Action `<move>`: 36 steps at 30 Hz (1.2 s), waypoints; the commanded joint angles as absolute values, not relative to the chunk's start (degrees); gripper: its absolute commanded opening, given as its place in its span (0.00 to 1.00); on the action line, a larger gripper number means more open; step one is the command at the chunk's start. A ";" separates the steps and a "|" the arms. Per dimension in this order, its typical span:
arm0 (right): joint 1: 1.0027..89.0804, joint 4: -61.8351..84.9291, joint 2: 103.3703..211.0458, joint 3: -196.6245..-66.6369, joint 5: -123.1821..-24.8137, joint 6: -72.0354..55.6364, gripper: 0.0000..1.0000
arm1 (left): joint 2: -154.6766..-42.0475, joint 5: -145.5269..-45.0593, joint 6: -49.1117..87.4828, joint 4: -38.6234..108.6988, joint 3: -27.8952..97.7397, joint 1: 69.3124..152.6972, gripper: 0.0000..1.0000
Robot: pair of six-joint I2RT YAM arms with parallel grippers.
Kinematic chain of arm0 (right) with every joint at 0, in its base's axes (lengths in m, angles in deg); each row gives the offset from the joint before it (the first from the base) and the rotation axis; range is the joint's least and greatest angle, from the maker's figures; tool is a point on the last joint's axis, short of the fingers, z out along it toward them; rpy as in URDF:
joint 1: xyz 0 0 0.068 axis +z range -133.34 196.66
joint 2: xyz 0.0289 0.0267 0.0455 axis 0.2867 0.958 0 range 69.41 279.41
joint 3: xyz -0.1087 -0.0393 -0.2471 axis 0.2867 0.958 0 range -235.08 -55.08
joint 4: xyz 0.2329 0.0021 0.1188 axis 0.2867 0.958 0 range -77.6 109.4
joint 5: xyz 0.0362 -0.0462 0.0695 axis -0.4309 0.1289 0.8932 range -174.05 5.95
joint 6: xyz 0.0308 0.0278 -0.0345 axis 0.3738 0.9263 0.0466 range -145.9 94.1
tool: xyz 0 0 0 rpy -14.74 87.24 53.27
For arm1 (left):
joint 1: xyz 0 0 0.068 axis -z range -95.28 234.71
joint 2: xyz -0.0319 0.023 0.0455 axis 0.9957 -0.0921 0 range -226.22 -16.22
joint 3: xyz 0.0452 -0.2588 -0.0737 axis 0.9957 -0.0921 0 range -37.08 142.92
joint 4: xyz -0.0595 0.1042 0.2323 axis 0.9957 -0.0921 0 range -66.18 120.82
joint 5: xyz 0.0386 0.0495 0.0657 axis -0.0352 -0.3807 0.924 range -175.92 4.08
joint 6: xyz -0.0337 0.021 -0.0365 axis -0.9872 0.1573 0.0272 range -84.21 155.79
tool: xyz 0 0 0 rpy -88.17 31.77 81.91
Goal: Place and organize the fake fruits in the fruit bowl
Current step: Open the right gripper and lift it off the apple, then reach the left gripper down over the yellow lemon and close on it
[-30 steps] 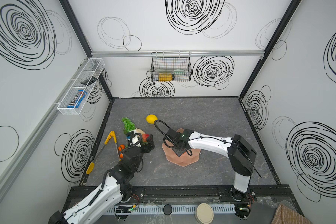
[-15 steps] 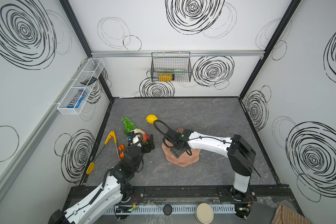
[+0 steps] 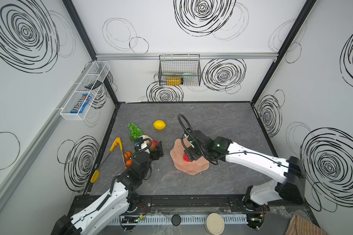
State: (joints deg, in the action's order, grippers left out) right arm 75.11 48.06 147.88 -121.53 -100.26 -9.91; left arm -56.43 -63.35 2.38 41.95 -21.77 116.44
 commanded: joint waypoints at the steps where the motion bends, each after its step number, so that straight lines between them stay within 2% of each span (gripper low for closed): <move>1: 74.84 38.84 139.72 -112.84 -102.26 -9.98 0.89 | -59.37 -62.41 0.11 41.82 -17.32 116.62 0.99; 5: 74.22 28.43 129.14 -102.00 -99.99 -9.93 0.89 | -64.33 -59.67 -2.23 38.91 -13.45 116.41 0.99; 10: 72.24 24.85 122.00 -96.16 -97.13 -8.20 0.89 | -73.29 -58.94 -3.17 34.22 -6.53 112.99 0.98; 17: 71.06 24.96 116.19 -90.85 -95.09 -7.15 0.89 | -85.29 -62.55 -3.45 27.30 1.07 106.26 0.97; 22: 70.73 23.87 111.90 -87.21 -93.81 -5.70 0.89 | -91.16 -67.11 -1.50 28.54 3.90 102.47 0.96; 29: 70.32 23.73 110.26 -85.80 -92.45 -5.26 0.89 | -103.93 -70.25 1.27 26.36 16.53 102.07 0.96; 36: 70.28 23.91 109.09 -85.14 -92.60 -4.81 0.89 | -117.06 -72.60 -1.77 23.49 29.28 101.02 0.96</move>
